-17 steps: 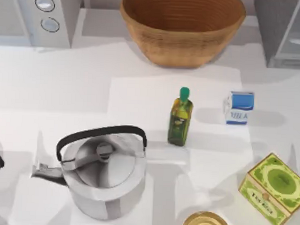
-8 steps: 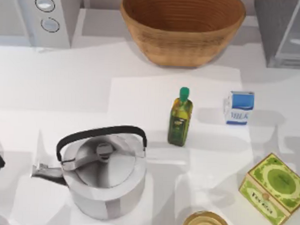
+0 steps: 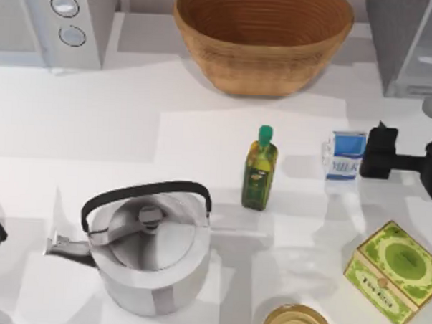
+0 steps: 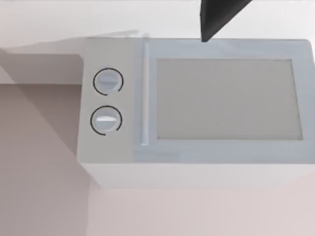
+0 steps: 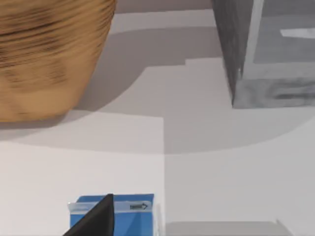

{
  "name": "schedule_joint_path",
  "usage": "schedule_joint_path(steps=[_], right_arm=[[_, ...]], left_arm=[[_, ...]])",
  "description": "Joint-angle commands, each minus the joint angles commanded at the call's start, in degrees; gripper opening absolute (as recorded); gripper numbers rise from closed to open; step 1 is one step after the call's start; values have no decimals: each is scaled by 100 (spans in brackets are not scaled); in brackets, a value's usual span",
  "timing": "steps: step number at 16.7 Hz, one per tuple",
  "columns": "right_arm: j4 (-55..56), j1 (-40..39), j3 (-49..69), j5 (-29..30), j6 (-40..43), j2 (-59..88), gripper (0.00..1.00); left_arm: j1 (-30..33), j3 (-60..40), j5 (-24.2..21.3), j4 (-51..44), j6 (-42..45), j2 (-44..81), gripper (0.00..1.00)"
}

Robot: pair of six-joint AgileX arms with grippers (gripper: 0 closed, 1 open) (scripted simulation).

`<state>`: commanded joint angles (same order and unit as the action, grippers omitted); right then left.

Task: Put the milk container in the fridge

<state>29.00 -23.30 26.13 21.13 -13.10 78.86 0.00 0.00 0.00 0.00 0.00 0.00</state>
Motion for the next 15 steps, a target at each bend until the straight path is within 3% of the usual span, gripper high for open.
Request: schedule_joint_path(steps=[7,15], right_arm=[[920,-740,821,668,-418,2627,100],[1006,-780,896,709,-446,2870,100]], left_arm=[[0,0,0,0,0,0,100],[0,0,0,0,0,0,100]])
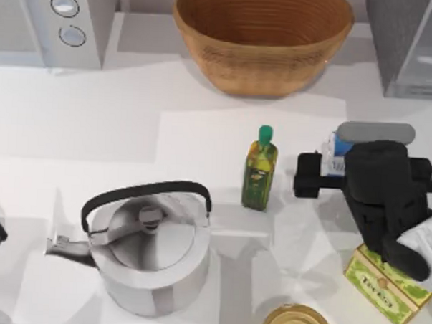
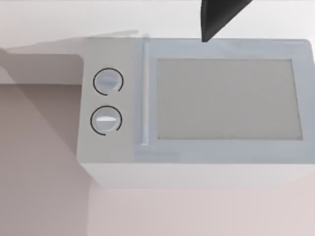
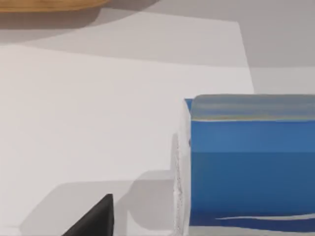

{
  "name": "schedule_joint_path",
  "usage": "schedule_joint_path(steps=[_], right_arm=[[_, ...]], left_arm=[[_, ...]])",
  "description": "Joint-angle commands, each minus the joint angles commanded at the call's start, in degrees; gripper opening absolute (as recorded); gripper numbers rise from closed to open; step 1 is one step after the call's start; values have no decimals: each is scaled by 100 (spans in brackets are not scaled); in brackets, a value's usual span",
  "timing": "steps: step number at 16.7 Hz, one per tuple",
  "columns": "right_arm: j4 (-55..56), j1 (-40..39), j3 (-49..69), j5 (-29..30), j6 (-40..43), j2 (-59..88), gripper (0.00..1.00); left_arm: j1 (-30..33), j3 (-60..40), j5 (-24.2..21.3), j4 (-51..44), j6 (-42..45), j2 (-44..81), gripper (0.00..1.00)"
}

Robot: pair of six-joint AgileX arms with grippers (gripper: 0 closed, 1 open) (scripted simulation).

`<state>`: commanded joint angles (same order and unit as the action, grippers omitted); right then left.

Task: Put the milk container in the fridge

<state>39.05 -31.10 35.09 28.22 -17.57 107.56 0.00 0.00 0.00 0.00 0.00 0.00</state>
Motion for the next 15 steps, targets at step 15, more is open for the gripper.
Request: schedule_joint_path(steps=[15], right_arm=[[366,373,867,-307,229,1106,100]], left_arm=[[0,0,0,0,0,0,100]])
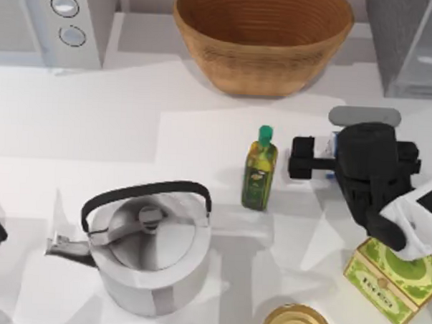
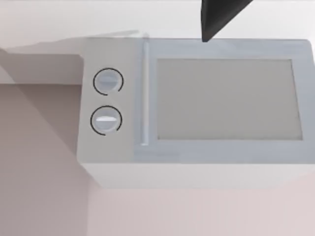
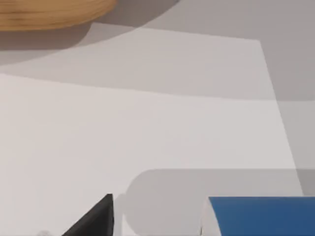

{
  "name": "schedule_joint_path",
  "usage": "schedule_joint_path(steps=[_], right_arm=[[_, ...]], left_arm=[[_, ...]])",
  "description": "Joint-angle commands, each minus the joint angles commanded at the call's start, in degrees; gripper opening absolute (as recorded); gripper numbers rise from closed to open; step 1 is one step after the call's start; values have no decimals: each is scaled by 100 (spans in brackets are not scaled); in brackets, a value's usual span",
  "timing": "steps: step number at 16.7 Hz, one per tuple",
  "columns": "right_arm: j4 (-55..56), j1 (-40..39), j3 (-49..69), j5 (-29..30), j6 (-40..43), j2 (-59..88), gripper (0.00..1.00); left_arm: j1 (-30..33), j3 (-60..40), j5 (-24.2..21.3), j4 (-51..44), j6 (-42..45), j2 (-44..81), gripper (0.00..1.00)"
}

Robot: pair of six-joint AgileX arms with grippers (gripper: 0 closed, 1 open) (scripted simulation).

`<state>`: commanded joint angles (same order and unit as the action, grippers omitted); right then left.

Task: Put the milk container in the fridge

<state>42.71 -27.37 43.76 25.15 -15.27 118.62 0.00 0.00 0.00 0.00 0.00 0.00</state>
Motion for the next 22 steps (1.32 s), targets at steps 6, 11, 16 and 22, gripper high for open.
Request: schedule_joint_path(steps=[6,11,16,22], right_arm=[[0,0,0,0,0,0,55],[0,0,0,0,0,0,17],[0,0,0,0,0,0,0],[-2,11,3,3,-3,-8,0]], left_arm=[[0,0,0,0,0,0,100],[0,0,0,0,0,0,100],[0,0,0,0,0,0,100],[0,0,0,0,0,0,100]])
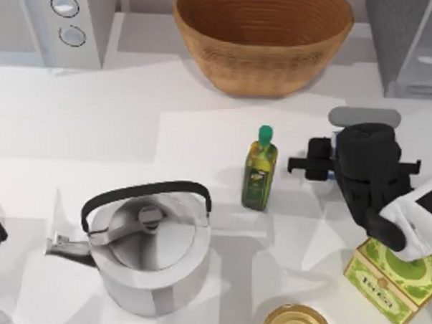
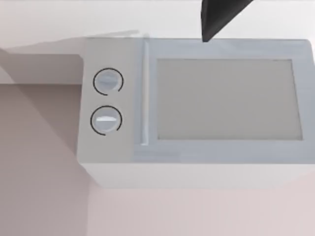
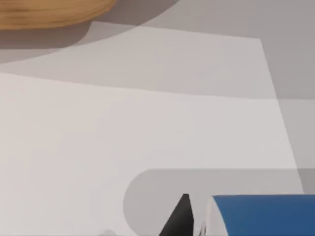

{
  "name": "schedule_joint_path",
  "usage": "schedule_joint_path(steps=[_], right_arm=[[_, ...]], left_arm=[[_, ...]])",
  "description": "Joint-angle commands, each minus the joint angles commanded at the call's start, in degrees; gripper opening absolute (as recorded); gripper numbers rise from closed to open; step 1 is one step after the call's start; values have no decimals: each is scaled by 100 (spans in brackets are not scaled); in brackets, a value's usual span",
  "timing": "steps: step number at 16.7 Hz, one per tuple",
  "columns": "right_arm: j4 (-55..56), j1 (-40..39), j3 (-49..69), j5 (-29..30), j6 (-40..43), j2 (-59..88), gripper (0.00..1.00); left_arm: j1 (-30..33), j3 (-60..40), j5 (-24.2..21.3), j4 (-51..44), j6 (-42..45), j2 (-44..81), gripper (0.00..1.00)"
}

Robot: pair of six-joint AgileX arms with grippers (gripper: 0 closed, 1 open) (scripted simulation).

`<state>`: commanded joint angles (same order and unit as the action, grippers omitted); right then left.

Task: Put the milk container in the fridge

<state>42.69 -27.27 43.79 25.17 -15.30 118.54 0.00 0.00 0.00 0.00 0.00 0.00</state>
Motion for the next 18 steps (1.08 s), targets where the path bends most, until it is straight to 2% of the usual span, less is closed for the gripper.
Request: schedule_joint_path(steps=[4,14,18], right_arm=[[-398,31,93,6,9,-273,0],[-3228,31,893,-27,14,-1953,0],[-3687,6,1216,-43,16,-2464,0]], left_arm=[[0,0,0,0,0,0,100],[0,0,0,0,0,0,100],[0,0,0,0,0,0,100]])
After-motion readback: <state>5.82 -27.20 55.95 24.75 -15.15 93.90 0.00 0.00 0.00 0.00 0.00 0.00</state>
